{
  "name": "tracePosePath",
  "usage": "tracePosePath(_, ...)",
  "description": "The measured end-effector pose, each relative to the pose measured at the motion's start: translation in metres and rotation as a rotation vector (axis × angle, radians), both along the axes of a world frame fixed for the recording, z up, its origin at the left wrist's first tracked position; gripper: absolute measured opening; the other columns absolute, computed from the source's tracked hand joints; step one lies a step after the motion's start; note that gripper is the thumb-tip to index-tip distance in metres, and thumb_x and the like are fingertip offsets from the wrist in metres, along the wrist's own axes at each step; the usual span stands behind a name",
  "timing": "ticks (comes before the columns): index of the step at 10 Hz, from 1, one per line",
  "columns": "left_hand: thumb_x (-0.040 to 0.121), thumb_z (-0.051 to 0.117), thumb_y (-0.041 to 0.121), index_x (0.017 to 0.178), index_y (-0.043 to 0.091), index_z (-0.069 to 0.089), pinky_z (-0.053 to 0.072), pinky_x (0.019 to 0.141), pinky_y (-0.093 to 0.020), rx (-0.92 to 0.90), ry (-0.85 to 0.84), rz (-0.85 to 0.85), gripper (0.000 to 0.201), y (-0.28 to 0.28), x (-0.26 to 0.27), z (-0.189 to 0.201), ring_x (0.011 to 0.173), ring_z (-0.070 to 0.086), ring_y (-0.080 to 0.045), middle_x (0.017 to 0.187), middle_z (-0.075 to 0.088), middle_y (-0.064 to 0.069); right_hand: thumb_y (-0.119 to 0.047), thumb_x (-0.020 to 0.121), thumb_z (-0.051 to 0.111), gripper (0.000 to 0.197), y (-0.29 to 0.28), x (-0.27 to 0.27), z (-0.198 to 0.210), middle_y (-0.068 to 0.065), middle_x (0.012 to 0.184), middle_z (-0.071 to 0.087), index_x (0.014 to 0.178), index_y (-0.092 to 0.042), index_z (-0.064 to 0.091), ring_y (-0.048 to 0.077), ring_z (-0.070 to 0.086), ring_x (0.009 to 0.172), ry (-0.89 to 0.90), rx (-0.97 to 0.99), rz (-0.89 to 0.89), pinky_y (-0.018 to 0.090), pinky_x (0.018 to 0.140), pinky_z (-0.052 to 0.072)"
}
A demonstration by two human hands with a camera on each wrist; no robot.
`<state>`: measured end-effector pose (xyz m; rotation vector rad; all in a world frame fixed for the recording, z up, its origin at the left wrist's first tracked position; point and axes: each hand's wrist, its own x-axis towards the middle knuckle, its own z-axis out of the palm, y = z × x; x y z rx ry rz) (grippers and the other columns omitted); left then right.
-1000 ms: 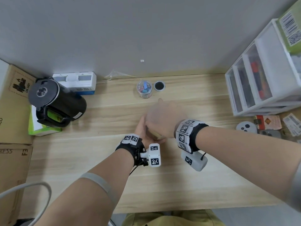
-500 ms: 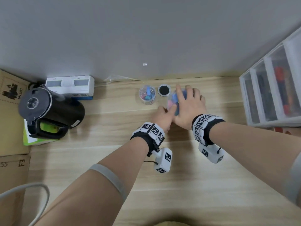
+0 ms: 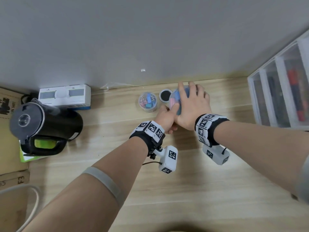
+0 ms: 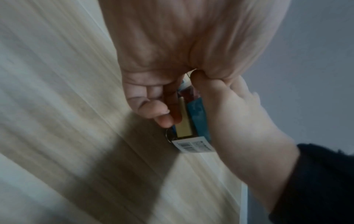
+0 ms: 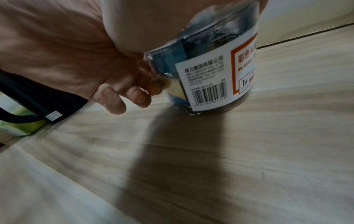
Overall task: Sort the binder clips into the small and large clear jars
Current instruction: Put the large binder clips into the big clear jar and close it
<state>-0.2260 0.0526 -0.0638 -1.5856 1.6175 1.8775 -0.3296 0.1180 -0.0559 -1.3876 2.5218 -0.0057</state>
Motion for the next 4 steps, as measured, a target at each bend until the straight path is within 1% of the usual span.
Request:
tracePosePath(1,0.102,0.038,0.057,0.121,0.012,0.048,0.047,0.053,-0.026,-0.041,-0.069,-0.022,0.049,0.002,-0.011,0.016,0.065,0.065,-0.022,0.093,0.067,-0.01,-0.057,0.085,0.025,0.081,-0.002,-0.007,0.003,0.021,0.155,0.02,0.154,-0.018,0.007,0.044,0.021,0.139,-0.019,0.047,0.022,0.058,0.108,0.026)
tracePosePath(2,0.103,0.029,0.061,0.125,0.009,0.057,0.061,0.078,-0.04,-0.084,-0.12,-0.084,0.063,0.009,-0.017,0.037,0.086,0.072,-0.032,0.104,0.07,-0.017,-0.062,0.086,0.025,0.085,-0.004,-0.017,0.011,0.019,0.161,0.006,0.155,-0.021,-0.004,0.042,0.004,0.147,-0.063,0.109,0.07,0.062,0.115,0.012)
tracePosePath(3,0.093,0.029,0.073,0.122,0.02,0.06,0.061,0.085,-0.054,-0.035,-0.095,-0.035,0.067,0.013,-0.004,0.053,0.09,0.074,-0.036,0.102,0.07,-0.018,-0.066,0.086,0.024,0.09,0.0,-0.018,0.027,0.017,0.163,-0.007,0.155,-0.02,-0.009,0.034,-0.012,0.15,-0.119,0.117,0.059,0.061,0.118,-0.002)
tracePosePath(4,0.086,0.034,0.078,0.108,0.022,0.055,0.058,0.085,-0.043,-0.042,-0.139,0.068,0.064,0.002,0.018,0.07,0.087,0.074,-0.034,0.098,0.068,-0.016,-0.068,0.086,0.032,0.093,0.011,-0.008,0.057,0.014,0.163,0.004,0.156,-0.014,0.002,0.029,-0.001,0.151,-0.168,-0.011,0.064,0.054,0.121,0.006)
